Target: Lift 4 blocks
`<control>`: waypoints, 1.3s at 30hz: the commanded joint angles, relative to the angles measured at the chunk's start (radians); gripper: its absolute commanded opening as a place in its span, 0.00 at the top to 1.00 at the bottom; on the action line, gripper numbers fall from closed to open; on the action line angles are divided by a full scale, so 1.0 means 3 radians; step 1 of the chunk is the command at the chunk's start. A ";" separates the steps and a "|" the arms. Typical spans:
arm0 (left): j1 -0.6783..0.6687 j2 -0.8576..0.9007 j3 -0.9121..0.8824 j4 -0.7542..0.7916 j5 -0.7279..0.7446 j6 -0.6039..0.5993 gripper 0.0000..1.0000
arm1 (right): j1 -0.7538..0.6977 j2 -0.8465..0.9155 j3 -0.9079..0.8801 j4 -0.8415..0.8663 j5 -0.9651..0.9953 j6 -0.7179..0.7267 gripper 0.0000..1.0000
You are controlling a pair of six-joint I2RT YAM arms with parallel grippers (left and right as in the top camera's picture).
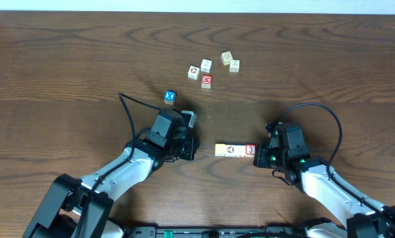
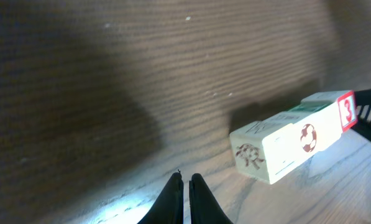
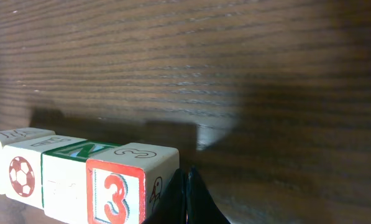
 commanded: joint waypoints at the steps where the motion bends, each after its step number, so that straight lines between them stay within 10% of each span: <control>1: -0.0057 0.0009 0.0018 0.0098 0.0031 -0.0053 0.93 | -0.0011 0.0100 -0.0028 0.0015 -0.0131 -0.0142 0.99; 39: -0.0390 0.0203 0.0018 0.0183 -0.0374 -0.0821 0.92 | -0.0011 0.0100 -0.0028 0.0103 -0.0366 -0.0254 0.99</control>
